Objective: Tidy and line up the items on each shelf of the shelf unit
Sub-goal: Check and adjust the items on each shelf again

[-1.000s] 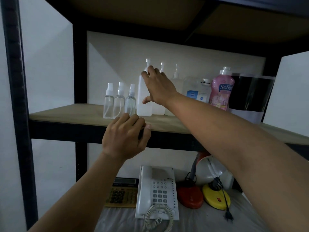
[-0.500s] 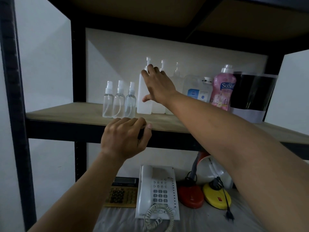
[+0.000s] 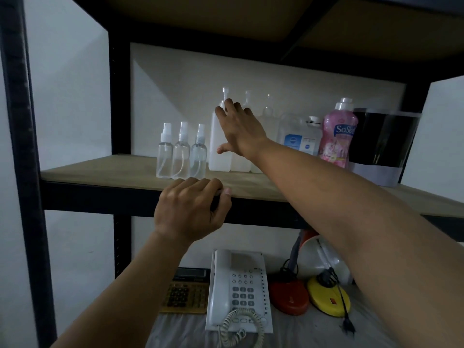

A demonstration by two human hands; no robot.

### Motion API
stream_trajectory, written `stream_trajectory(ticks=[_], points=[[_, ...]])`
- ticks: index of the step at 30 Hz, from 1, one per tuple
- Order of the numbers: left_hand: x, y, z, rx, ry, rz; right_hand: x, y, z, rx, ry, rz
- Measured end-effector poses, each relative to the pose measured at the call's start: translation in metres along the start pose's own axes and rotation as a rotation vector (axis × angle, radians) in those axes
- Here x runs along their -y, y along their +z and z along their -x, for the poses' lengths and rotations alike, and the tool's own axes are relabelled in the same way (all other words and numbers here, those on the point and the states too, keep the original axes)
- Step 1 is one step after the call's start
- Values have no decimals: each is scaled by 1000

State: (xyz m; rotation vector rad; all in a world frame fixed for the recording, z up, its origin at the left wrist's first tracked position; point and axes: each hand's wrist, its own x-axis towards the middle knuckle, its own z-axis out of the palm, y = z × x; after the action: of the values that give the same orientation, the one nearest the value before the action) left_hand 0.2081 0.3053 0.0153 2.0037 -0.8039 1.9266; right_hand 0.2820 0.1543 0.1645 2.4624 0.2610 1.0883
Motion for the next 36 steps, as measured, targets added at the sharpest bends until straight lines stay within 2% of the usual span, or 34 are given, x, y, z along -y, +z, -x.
stream_trajectory(ticks=[36], points=[[2, 3, 2, 13, 13, 9, -1, 7, -1, 7, -15, 100]])
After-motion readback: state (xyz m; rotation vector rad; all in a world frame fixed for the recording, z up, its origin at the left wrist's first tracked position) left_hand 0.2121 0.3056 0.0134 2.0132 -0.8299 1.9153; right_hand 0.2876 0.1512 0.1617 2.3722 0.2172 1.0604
